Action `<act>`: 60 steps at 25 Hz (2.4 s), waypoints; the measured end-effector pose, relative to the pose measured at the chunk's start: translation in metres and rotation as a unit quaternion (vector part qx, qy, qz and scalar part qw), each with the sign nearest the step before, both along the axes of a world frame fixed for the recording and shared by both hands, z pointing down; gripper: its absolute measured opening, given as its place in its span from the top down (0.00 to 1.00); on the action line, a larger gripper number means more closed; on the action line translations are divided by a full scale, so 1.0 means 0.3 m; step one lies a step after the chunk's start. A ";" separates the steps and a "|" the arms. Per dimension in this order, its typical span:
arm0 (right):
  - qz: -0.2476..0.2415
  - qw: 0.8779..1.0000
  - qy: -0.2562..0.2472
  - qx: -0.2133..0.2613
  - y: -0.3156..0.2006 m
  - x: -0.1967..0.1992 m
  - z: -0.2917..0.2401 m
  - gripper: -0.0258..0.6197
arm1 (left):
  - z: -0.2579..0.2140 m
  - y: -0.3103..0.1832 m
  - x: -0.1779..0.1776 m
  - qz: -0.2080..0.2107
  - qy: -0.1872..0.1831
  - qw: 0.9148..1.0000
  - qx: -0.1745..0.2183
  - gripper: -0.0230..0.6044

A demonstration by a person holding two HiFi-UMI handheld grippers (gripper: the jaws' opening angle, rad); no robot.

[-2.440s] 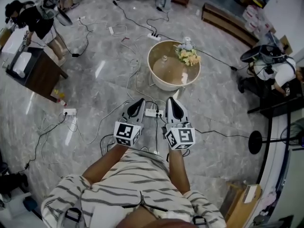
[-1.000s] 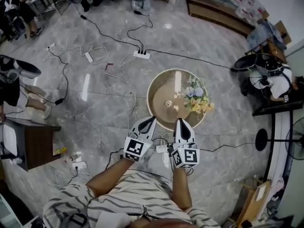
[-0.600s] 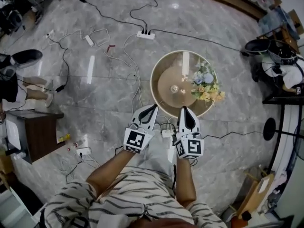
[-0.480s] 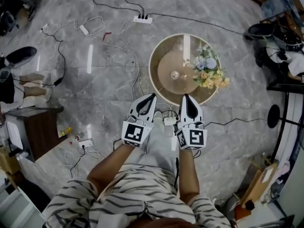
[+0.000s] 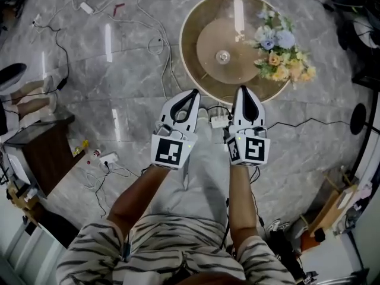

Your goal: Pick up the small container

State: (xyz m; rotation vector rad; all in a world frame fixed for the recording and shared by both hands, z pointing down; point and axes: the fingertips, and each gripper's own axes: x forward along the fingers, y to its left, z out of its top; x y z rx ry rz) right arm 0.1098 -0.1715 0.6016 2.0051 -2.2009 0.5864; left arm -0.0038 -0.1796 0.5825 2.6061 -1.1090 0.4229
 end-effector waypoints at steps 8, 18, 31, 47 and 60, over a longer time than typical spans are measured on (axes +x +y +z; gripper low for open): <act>-0.005 1.000 0.006 -0.012 -0.094 0.015 0.267 0.95 | 0.193 -0.004 0.049 0.008 -0.005 1.000 -0.010 0.97; -0.012 0.999 0.011 -0.043 -0.166 0.035 0.525 0.96 | 0.353 -0.038 0.055 -0.011 -0.006 0.999 -0.033 0.97; -0.046 0.996 0.006 -0.072 -0.259 0.004 0.797 0.54 | 0.500 -0.093 0.035 -0.034 -0.010 0.998 -0.053 0.97; -0.066 0.991 0.035 -0.108 -0.371 -0.035 1.025 0.29 | 0.609 -0.155 0.033 -0.046 -0.015 0.996 -0.070 0.97; -0.056 0.987 0.061 -0.135 -0.410 -0.023 1.088 0.43 | 0.628 -0.163 0.018 -0.052 -0.024 0.996 -0.073 0.97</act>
